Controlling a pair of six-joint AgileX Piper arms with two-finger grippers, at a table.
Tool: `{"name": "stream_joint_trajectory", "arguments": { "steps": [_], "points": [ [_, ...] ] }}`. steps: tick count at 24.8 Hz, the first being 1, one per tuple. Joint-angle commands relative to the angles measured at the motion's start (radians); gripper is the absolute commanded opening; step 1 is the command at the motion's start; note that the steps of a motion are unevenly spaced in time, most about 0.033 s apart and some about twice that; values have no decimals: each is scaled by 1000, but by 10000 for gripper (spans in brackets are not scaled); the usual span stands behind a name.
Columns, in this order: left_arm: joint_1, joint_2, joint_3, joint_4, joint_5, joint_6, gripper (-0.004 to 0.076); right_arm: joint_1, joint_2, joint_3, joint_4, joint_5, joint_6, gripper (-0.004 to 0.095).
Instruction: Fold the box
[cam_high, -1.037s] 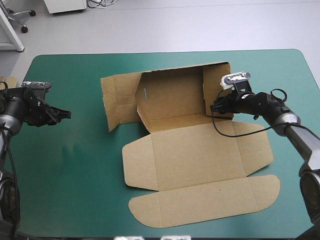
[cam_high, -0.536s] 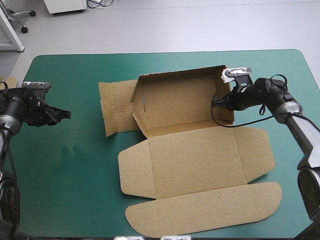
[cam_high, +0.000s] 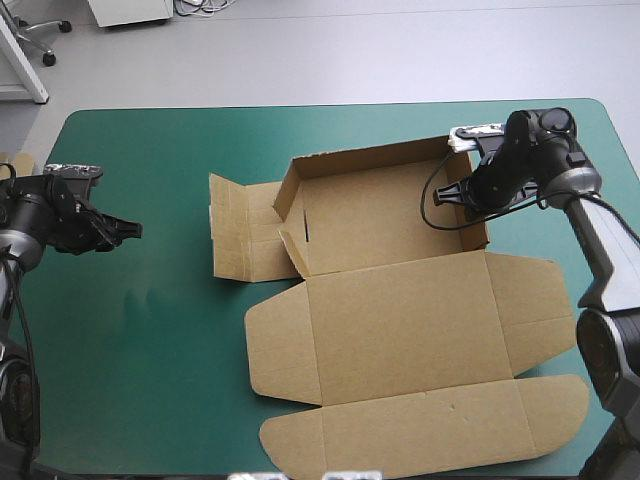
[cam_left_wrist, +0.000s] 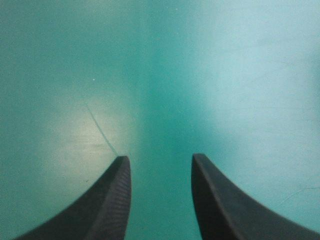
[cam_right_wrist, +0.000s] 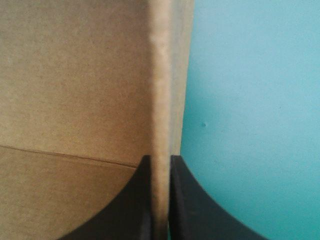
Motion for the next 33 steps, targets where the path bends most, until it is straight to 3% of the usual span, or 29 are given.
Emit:
{"name": "stream_joint_trajectory", "arguments": {
  "steps": [1,7,9,16,30,33],
  "points": [
    [1,-45,-30,-7,-18,-1,288,-10,-5,-30,40,23,24,-13],
    [1,-45,-30,-8,-16,-1,288,-10,69,-30,63,21,26,-12],
    [1,-45,-30,-10,-16,-1,288,-10,76,-30,38,-1,9,28],
    [1,-45,-30,-9,-13,-1,288,-10,53,-77,23,-30,-37,611],
    [1,-45,-30,-13,-19,-1,288,-8,-132,-225,-4,-36,-65,633],
    [1,-45,-30,-13,-27,-1,288,23,-196,-221,-62,-38,-48,576]
  ]
}}
